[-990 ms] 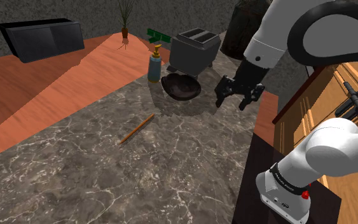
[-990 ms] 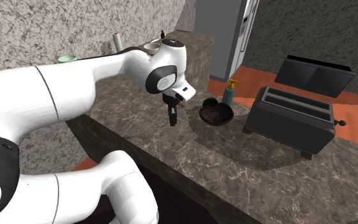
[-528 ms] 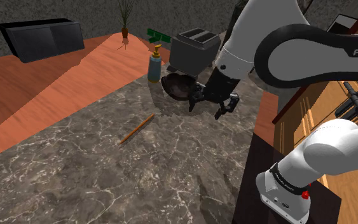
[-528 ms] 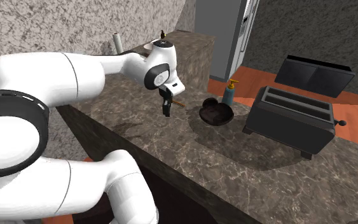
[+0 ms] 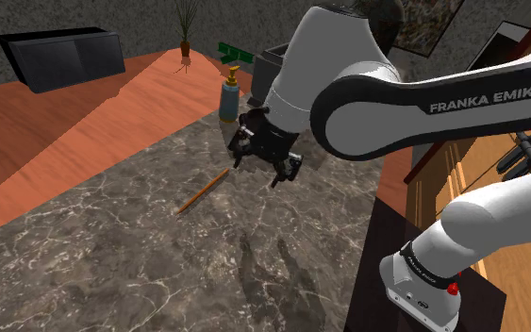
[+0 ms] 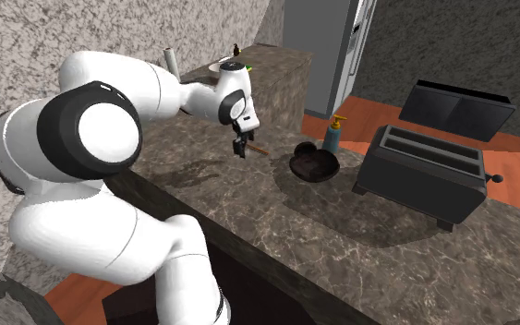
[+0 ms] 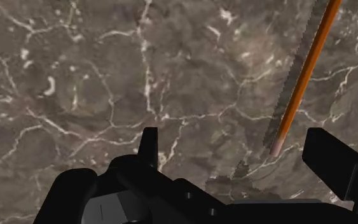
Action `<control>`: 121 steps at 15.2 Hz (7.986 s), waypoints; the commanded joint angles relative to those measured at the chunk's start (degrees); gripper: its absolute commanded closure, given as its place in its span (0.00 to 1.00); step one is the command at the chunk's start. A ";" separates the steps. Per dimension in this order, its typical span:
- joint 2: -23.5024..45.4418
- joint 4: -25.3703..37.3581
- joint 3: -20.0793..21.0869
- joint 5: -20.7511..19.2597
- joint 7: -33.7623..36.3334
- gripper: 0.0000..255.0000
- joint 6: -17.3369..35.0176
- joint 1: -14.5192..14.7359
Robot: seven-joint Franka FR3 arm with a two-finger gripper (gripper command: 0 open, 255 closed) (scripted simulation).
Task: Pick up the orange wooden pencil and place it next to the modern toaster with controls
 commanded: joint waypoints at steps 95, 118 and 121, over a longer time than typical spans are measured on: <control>1.18 30.86 -5.90 -5.84 1.85 1.00 -27.28 -16.94; 7.70 30.24 -27.95 -8.88 -27.57 1.00 -27.53 -24.62; 10.69 32.74 -29.69 -10.00 -30.45 1.00 -27.85 -26.09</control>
